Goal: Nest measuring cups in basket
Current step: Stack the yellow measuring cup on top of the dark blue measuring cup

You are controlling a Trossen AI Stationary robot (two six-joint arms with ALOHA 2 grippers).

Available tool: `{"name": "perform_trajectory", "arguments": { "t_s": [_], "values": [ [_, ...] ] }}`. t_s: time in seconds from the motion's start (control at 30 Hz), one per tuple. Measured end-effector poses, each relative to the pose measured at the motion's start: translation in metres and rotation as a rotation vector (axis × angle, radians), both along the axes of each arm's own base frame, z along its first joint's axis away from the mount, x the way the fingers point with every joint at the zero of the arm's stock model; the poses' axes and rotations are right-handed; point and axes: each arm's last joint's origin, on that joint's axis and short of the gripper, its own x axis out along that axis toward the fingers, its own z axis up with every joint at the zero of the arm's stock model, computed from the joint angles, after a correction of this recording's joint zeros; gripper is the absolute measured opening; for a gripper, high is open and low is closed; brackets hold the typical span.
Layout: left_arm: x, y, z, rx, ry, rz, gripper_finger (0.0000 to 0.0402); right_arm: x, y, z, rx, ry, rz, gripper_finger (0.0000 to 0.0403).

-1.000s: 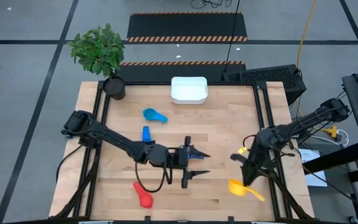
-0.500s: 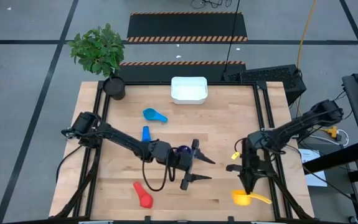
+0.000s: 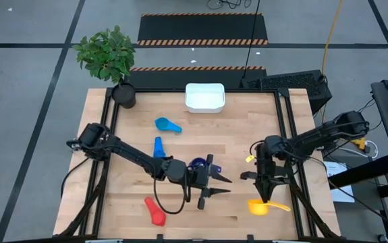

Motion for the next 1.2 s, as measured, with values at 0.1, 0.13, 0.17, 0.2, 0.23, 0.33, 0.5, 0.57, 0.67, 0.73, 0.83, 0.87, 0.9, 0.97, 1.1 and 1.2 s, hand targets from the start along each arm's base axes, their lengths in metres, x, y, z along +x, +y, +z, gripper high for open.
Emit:
{"name": "perform_trajectory", "arguments": {
  "t_s": [0.1, 0.13, 0.17, 0.2, 0.23, 0.33, 0.5, 0.57, 0.67, 0.73, 0.83, 0.87, 0.9, 0.97, 1.1, 1.2],
  "values": [
    [0.008, -0.006, -0.008, 0.002, 0.004, -0.010, 0.0135, 0.005, 0.001, 0.001, -0.004, -0.004, 0.016, 0.0002],
    [0.012, -0.008, -0.008, 0.004, 0.009, -0.012, 0.0138, 0.007, 0.001, 0.000, -0.005, -0.001, 0.014, 0.0002],
    [0.016, -0.010, -0.008, 0.009, 0.022, -0.014, 0.0143, 0.009, 0.001, -0.001, -0.006, 0.003, 0.016, 0.0002],
    [0.022, -0.012, -0.008, 0.014, 0.033, -0.017, 0.0148, 0.011, 0.002, -0.001, -0.008, 0.005, 0.017, 0.0002],
    [0.028, -0.014, -0.007, 0.023, 0.050, -0.017, 0.0153, 0.013, 0.002, -0.001, -0.008, 0.008, 0.015, 0.0002],
    [0.040, -0.018, -0.006, 0.057, 0.116, -0.016, 0.0172, 0.016, 0.002, -0.002, -0.013, 0.028, 0.037, 0.0002],
    [0.044, -0.021, 0.000, 0.066, 0.140, -0.057, 0.0199, 0.017, 0.002, -0.002, -0.013, 0.046, 0.036, 0.0002],
    [0.044, -0.022, 0.001, 0.065, 0.135, -0.092, 0.0203, 0.017, 0.002, -0.002, -0.013, 0.057, 0.038, 0.0002],
    [0.044, -0.021, 0.001, 0.061, 0.126, -0.120, 0.0199, 0.017, 0.002, -0.002, -0.016, 0.059, 0.058, 0.0002],
    [0.046, -0.017, 0.002, 0.044, 0.122, -0.112, 0.0192, 0.017, 0.002, -0.002, -0.016, 0.063, 0.056, 0.0002],
    [0.050, -0.011, -0.002, 0.013, 0.121, -0.137, 0.0180, 0.017, 0.002, -0.002, -0.016, 0.063, 0.056, 0.0002],
    [0.051, -0.010, -0.003, 0.014, 0.122, -0.155, 0.0177, 0.017, 0.002, -0.002, -0.016, 0.063, 0.056, 0.0002],
    [0.052, -0.010, -0.005, 0.013, 0.122, -0.166, 0.0174, 0.017, 0.002, -0.002, -0.016, 0.063, 0.056, 0.0002],
    [0.054, -0.012, -0.008, 0.000, 0.098, -0.173, 0.0168, 0.017, 0.002, -0.002, -0.016, 0.063, 0.056, 0.0002],
    [0.056, -0.013, -0.015, -0.002, 0.082, -0.193, 0.0166, 0.017, 0.000, -0.002, -0.016, 0.062, 0.047, 0.0002],
    [0.057, -0.013, -0.016, -0.007, 0.074, -0.200, 0.0171, 0.018, -0.003, -0.002, -0.016, 0.064, 0.034, 0.0002]
  ]
}}
